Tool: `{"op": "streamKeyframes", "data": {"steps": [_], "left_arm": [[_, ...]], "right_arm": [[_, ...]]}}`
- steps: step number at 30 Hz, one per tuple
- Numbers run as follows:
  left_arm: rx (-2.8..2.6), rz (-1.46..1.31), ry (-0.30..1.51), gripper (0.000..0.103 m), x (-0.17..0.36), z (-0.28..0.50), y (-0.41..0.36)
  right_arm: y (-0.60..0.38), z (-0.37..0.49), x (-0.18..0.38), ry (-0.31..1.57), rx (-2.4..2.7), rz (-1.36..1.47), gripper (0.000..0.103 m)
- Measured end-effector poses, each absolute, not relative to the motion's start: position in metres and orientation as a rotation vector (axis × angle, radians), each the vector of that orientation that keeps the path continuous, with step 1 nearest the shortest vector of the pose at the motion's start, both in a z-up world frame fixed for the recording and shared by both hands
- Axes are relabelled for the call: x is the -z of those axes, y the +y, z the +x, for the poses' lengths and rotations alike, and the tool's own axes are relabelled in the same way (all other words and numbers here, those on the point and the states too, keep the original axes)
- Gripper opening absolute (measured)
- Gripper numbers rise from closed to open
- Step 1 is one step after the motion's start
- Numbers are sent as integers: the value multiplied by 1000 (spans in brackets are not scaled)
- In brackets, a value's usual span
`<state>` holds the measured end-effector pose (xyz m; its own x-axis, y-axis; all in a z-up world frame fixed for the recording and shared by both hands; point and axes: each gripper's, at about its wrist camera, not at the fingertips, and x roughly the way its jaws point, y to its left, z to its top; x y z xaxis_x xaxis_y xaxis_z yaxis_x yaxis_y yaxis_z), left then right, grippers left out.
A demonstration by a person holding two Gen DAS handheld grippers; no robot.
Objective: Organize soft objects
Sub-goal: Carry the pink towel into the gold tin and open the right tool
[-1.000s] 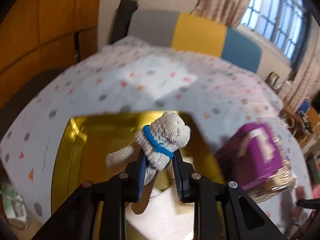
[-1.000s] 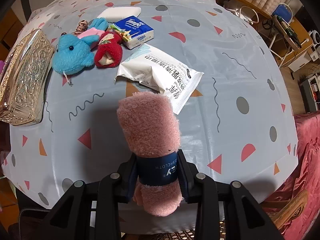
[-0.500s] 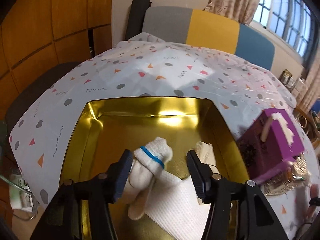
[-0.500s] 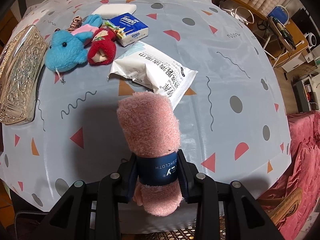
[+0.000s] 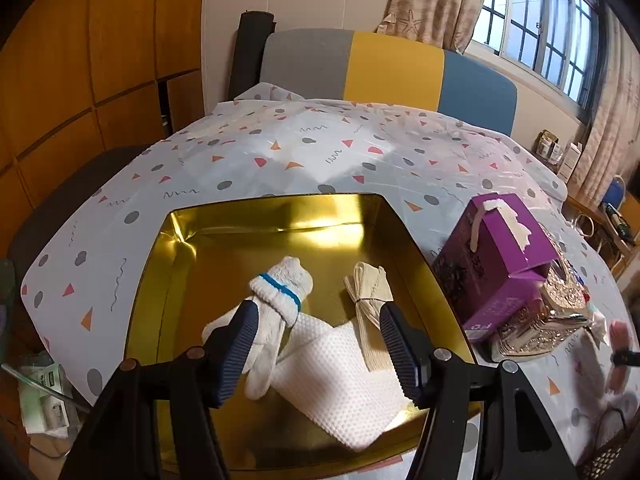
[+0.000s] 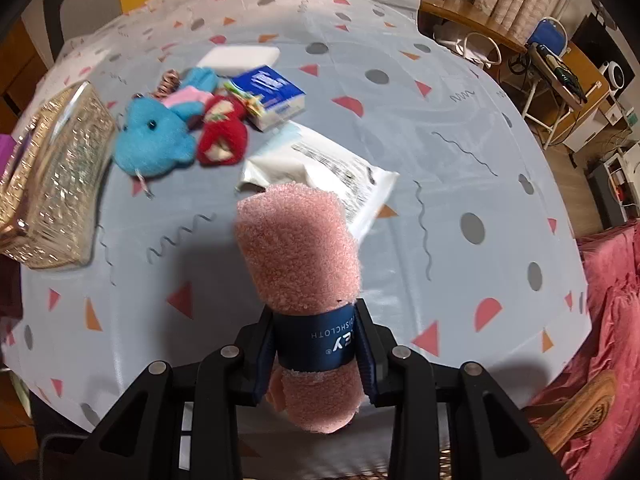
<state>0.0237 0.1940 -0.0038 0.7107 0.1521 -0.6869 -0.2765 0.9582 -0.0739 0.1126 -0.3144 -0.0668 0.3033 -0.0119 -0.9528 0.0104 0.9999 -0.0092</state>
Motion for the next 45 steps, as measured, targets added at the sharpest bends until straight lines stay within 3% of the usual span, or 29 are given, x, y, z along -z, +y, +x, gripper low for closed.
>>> {"op": "streamKeyframes", "data": {"steps": [23,32,38,45], "left_arm": [[-194,-205,767,64,13,8,192],[-217,-221,774,64,17,0,205],[-243,-231,775,64,19,-9,217],[-264,-246,784,64,25,-13,226]], "right_arm": [[-205,168,-31,941,-211,63,35],[-83,172,-96,796,-614,93,35],[11,162,-92,840,-810,46,35],[79,158,-45,977,-911,9,35]]}}
